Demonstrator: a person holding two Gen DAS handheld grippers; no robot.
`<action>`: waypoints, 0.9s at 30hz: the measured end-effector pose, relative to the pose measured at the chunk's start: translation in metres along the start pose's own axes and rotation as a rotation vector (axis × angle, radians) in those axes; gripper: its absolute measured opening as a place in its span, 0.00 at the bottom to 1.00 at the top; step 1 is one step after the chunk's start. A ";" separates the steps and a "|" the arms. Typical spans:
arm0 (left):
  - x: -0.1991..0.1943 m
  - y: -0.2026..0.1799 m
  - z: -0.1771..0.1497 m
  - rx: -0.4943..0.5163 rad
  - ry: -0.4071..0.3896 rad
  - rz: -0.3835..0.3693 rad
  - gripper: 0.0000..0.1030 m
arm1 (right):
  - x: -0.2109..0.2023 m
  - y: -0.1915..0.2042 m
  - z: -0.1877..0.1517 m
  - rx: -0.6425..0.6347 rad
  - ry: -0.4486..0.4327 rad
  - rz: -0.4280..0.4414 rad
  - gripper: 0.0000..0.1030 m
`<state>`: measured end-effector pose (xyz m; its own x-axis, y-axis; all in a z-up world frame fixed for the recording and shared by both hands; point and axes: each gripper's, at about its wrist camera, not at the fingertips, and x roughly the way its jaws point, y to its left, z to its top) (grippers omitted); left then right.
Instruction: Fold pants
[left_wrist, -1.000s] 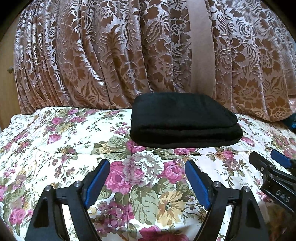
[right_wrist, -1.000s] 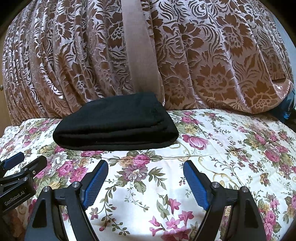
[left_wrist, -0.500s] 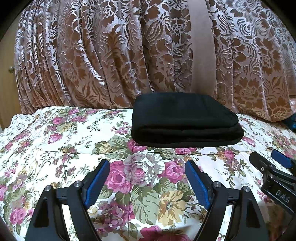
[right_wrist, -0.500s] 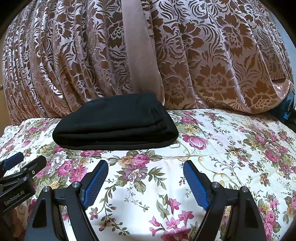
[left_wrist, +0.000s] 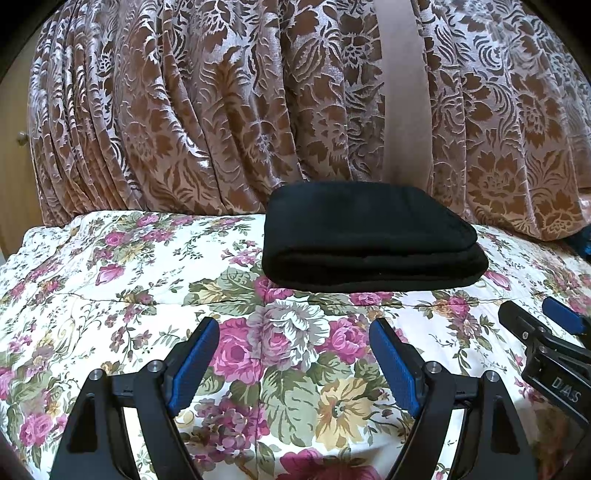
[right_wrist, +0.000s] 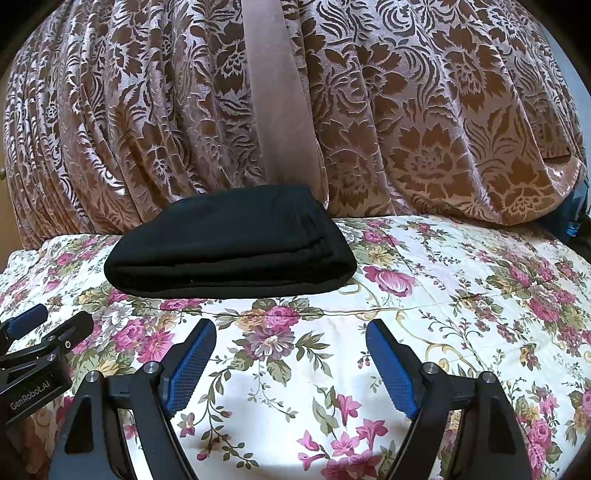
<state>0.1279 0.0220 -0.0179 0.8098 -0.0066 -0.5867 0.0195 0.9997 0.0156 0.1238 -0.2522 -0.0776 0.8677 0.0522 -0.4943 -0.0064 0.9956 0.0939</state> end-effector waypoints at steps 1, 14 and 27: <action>0.000 0.000 0.000 0.000 0.000 0.000 0.81 | 0.000 0.000 -0.001 0.000 0.001 0.001 0.82; 0.001 0.001 0.000 0.001 0.001 0.000 0.81 | 0.002 -0.001 -0.001 -0.001 0.005 0.002 0.82; 0.001 0.002 -0.001 -0.001 0.005 0.002 0.81 | 0.003 -0.001 -0.001 -0.003 0.010 0.004 0.82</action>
<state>0.1280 0.0242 -0.0194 0.8071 -0.0045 -0.5904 0.0169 0.9997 0.0156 0.1259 -0.2531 -0.0795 0.8629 0.0572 -0.5021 -0.0118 0.9956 0.0932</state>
